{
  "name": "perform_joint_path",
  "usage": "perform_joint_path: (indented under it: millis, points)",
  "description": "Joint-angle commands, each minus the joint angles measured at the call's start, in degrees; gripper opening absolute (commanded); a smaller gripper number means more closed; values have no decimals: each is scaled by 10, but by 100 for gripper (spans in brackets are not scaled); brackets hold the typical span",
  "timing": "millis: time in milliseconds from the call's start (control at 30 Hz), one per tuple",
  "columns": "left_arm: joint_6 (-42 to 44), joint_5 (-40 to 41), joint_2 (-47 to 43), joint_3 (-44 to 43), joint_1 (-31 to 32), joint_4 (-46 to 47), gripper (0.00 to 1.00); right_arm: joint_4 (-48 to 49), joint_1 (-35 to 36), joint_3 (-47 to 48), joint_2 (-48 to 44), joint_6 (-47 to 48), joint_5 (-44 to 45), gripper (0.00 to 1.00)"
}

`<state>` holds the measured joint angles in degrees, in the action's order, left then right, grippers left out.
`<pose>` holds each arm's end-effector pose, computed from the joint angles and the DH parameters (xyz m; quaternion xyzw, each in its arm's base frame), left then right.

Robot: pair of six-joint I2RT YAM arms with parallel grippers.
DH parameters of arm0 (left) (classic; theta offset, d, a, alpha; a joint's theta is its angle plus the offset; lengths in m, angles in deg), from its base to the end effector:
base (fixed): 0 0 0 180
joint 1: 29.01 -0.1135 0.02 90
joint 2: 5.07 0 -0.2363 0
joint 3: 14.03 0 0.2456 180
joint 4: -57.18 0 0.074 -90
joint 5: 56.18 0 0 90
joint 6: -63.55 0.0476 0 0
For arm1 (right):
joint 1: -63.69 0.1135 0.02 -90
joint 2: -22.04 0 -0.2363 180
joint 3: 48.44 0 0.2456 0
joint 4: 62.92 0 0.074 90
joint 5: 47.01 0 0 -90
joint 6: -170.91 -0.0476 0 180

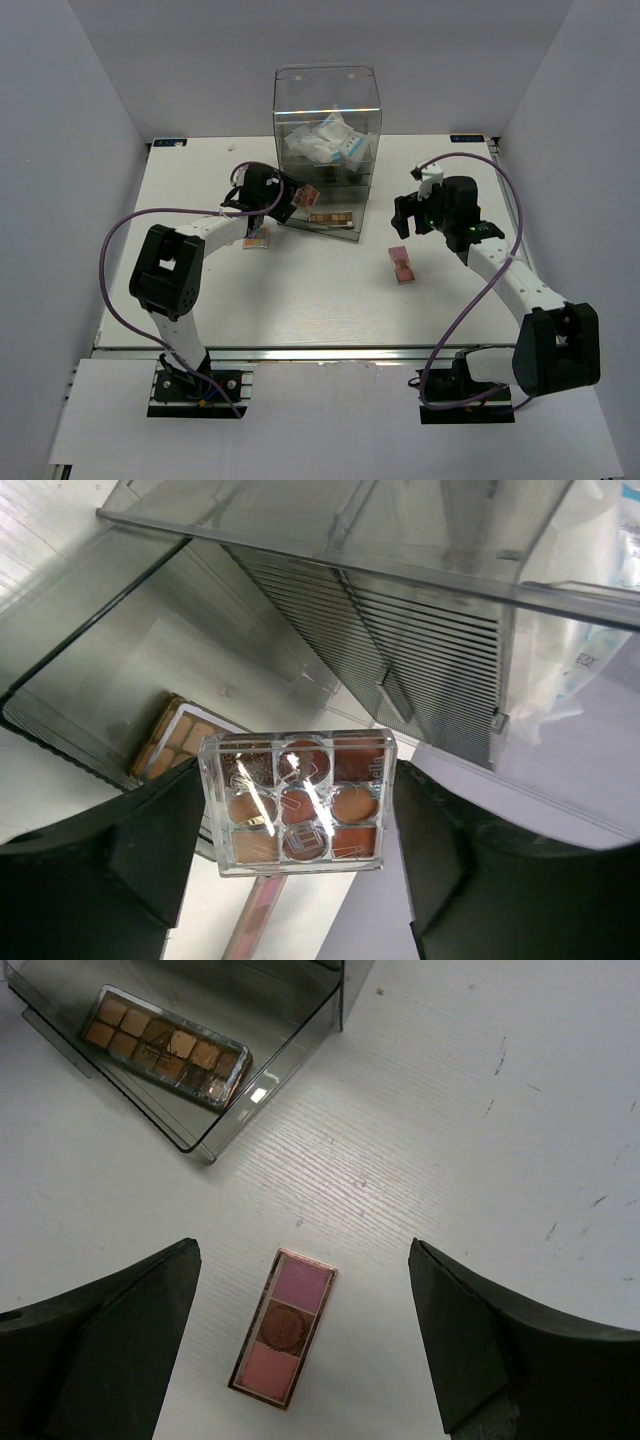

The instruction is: Organize the makeup

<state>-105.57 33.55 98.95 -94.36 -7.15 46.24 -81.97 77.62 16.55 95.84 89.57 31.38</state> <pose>0.3732 -0.1500 0.1750 -0.4233 0.7778 -0.3598 0.2940 0.2922 0.0823 0.2464 -0.2181 0.8254 0.1101 0.5089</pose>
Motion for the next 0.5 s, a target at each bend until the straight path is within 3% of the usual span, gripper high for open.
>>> perform_joint_path:
  millis: [0,100,133,467]
  points:
    - [-7,11,-5,-20,4,-2,88,3,-1,12,14,-22,18,89]
    - [-6,10,-4,-22,3,-4,91,-20,-1,27,34,-38,23,89]
    - [-7,10,-3,-22,3,-6,98,-23,-2,29,37,-41,23,89]
    - [6,4,-26,-19,3,4,98,-73,-1,44,64,-54,11,89]
